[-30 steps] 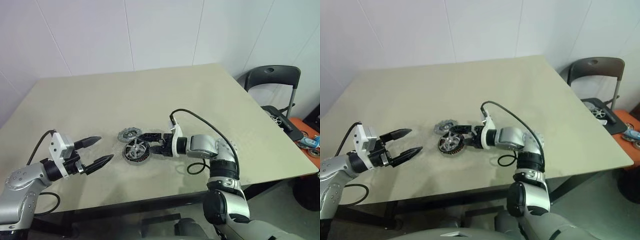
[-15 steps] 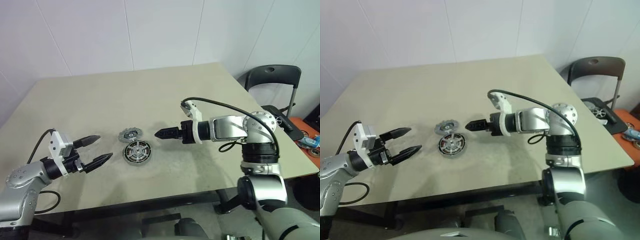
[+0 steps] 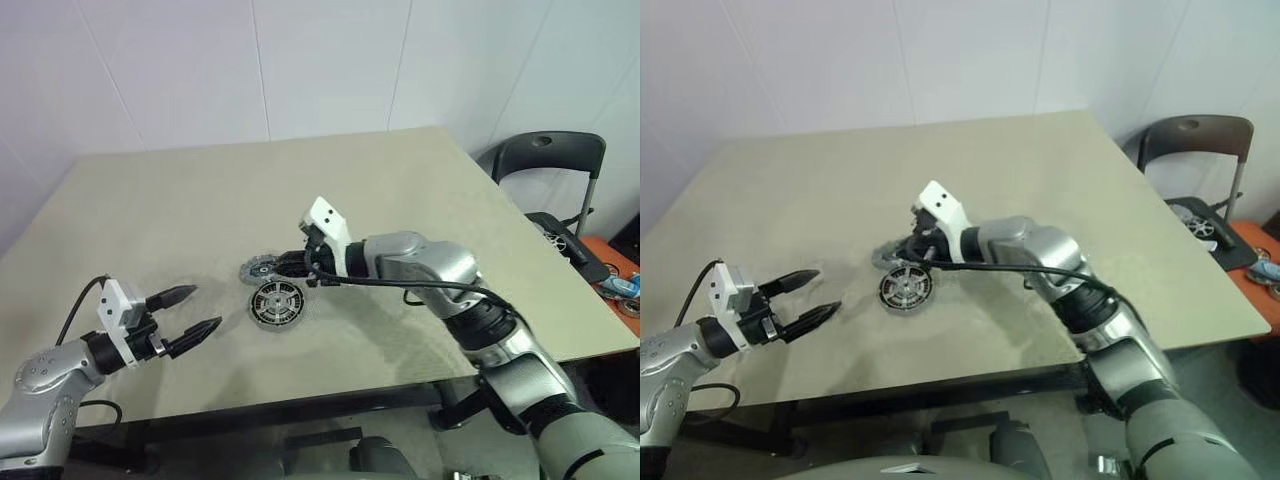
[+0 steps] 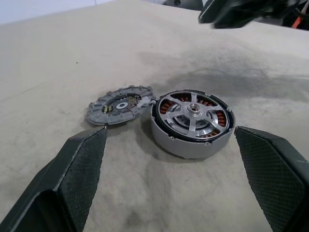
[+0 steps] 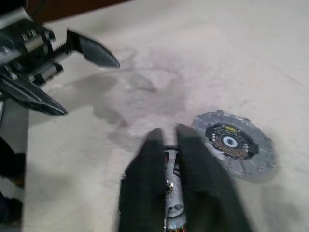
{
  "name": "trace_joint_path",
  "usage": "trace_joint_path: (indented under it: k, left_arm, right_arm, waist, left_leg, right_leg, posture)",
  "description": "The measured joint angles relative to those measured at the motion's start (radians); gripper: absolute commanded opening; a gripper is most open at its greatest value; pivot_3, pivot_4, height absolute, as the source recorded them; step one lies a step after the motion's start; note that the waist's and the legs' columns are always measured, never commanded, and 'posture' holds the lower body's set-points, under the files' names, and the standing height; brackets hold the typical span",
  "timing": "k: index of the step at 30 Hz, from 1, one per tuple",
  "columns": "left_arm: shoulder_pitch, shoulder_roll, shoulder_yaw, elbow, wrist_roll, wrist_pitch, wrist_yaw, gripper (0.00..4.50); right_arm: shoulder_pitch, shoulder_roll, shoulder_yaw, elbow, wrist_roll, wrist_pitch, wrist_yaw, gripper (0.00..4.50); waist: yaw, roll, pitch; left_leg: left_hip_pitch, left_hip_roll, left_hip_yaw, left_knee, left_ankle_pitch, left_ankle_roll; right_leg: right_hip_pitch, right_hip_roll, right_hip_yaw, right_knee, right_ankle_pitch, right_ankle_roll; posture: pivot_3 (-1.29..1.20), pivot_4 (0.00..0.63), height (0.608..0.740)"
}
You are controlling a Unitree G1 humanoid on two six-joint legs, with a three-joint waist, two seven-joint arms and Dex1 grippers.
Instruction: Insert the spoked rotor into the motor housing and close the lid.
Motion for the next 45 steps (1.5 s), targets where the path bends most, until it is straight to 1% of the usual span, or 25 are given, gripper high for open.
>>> trace_joint_path:
  k: [6, 10, 14, 20, 23, 26, 29, 32, 35, 36, 45]
  left_arm:
    - [0.026, -0.023, -0.002, -0.022, 0.001, -0.002, 0.022, 4.50]
    - [0.029, -0.024, -0.004, -0.047, 0.001, -0.001, 0.031, 4.50]
    - [0.029, -0.027, -0.018, -0.055, 0.001, 0.002, 0.044, 4.50]
    - [0.027, -0.027, -0.026, -0.059, 0.001, 0.001, 0.054, 4.50]
    - [0.027, -0.027, -0.027, -0.059, 0.000, 0.002, 0.061, 4.50]
    - [0.026, -0.027, -0.028, -0.059, 0.000, 0.002, 0.065, 4.50]
    - [0.019, -0.027, -0.032, -0.060, 0.000, 0.003, 0.068, 4.50]
    - [0.015, -0.027, -0.037, -0.060, 0.000, 0.007, 0.071, 4.50]
    - [0.008, -0.031, -0.041, -0.065, 0.000, 0.019, 0.084, 4.50]
    - [0.007, -0.034, -0.043, -0.072, 0.000, 0.020, 0.091, 4.50]
    - [0.035, -0.022, -0.069, -0.132, 0.013, 0.044, 0.109, 4.50]
  right_arm:
    - [0.000, 0.099, 0.018, 0.152, -0.147, -0.108, 0.042, 0.02]
    - [0.005, 0.152, 0.023, 0.247, -0.223, -0.140, 0.057, 0.02]
    - [0.019, 0.161, 0.061, 0.323, -0.305, -0.180, 0.078, 0.02]
    - [0.024, 0.189, 0.017, 0.333, -0.329, -0.149, 0.103, 0.02]
    - [0.024, 0.188, 0.008, 0.330, -0.332, -0.147, 0.121, 0.02]
    - [0.010, 0.160, 0.006, 0.299, -0.345, -0.171, 0.160, 0.02]
    - [-0.051, 0.097, 0.011, 0.292, -0.391, -0.255, 0.228, 0.02]
    - [-0.110, 0.028, 0.020, 0.290, -0.431, -0.351, 0.349, 0.02]
    - [-0.119, -0.020, 0.069, 0.292, -0.478, -0.459, 0.470, 0.56]
    - [-0.121, -0.032, 0.087, 0.297, -0.496, -0.500, 0.494, 0.84]
    - [-0.231, -0.049, 0.159, 0.443, -0.629, -0.939, 0.695, 3.84]
  waist:
    - [-0.001, 0.000, 0.000]
    - [0.000, 0.000, 0.000]
    - [-0.001, 0.002, -0.002]
    - [0.000, 0.001, -0.002]
    - [-0.001, 0.002, -0.002]
    - [-0.001, 0.002, -0.002]
    - [0.000, 0.002, -0.002]
    - [-0.001, 0.002, -0.002]
    - [-0.002, 0.002, -0.002]
    - [-0.002, 0.002, -0.002]
    - [-0.001, 0.002, -0.001]
  left_leg:
    - [0.000, -0.001, 0.000, 0.000, 0.000, 0.000]
    - [0.001, -0.001, 0.000, 0.000, 0.000, 0.000]
    - [0.002, -0.002, 0.000, 0.000, 0.000, 0.000]
    - [0.012, -0.002, 0.000, -0.001, 0.000, 0.000]
    - [0.013, -0.002, 0.000, -0.001, 0.000, 0.000]
    - [0.012, -0.002, 0.000, -0.001, 0.000, 0.000]
    - [0.012, -0.002, 0.000, -0.001, 0.000, 0.000]
    - [0.012, -0.001, 0.000, -0.002, 0.000, 0.000]
    - [0.012, -0.001, 0.000, -0.002, 0.000, 0.000]
    - [0.012, -0.001, 0.000, -0.002, 0.000, 0.000]
    - [0.012, -0.001, 0.000, -0.003, 0.000, 0.000]
  right_leg:
    - [-0.001, 0.000, 0.000, 0.000, 0.000, 0.000]
    - [0.000, 0.000, 0.000, 0.001, 0.000, 0.000]
    - [0.001, 0.000, 0.000, 0.001, 0.000, 0.000]
    - [0.008, 0.001, 0.000, 0.000, 0.000, 0.000]
    - [0.008, 0.001, 0.000, 0.000, 0.000, 0.000]
    - [0.008, 0.001, 0.000, 0.000, 0.000, 0.000]
    - [0.008, 0.001, 0.000, 0.000, 0.000, 0.000]
    - [0.008, 0.001, 0.000, 0.000, 0.000, 0.000]
    - [0.010, 0.000, 0.000, -0.001, 0.000, 0.000]
    - [0.010, 0.000, 0.000, -0.001, 0.000, 0.000]
    - [0.011, 0.001, 0.000, -0.001, 0.000, 0.000]
  posture:
    - [0.00, 0.000, 0.740]
    - [0.00, 0.000, 0.740]
    - [0.00, 0.000, 0.740]
    - [0.00, 0.000, 0.740]
    - [0.00, 0.000, 0.740]
    - [0.00, 0.000, 0.740]
    - [0.00, 0.000, 0.740]
    - [0.00, 0.000, 0.740]
    - [0.00, 0.000, 0.740]
    - [0.00, 0.000, 0.740]
    - [0.00, 0.000, 0.740]
